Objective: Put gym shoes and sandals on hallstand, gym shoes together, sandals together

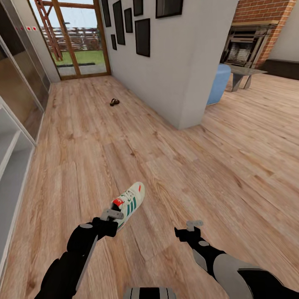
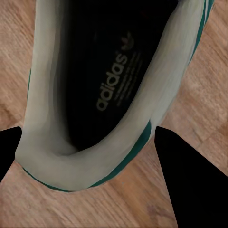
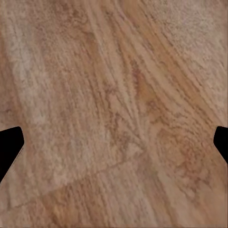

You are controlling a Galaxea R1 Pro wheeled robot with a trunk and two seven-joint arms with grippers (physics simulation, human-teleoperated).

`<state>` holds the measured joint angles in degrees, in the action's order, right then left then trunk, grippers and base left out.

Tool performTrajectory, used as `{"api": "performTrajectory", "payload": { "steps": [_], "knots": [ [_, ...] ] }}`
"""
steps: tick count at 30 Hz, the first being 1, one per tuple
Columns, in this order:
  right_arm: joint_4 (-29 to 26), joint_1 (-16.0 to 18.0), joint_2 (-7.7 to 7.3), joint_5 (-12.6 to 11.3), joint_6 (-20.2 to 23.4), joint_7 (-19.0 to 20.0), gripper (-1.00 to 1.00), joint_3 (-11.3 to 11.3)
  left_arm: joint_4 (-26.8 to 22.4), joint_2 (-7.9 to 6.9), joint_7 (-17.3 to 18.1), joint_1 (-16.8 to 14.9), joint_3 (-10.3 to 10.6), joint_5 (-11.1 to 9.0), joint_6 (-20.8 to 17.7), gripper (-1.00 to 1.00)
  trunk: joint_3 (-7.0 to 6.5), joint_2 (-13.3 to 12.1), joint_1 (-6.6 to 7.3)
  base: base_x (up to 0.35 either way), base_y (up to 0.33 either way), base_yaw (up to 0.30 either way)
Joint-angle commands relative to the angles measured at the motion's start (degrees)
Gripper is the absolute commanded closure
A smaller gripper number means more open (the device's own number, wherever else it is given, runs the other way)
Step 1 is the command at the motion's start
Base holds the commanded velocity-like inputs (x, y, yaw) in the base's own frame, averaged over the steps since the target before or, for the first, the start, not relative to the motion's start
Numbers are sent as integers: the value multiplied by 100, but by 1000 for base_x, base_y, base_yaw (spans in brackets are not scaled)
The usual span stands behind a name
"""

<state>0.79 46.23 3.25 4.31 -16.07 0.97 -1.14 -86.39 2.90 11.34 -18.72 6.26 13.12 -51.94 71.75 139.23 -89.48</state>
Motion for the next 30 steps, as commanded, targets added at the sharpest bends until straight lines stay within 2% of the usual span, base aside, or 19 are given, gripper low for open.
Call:
{"api": "performTrajectory", "payload": {
  "steps": [1,30],
  "knots": [
    [0,0,0,0,-1,0,-100,0,0,0,8,0,1,-2,0,100,0,0,0,336,0,0],
    [-10,0,-6,13,0,16,-100,0,-8,0,8,0,0,-2,0,100,0,0,0,336,0,0]
  ]
}}
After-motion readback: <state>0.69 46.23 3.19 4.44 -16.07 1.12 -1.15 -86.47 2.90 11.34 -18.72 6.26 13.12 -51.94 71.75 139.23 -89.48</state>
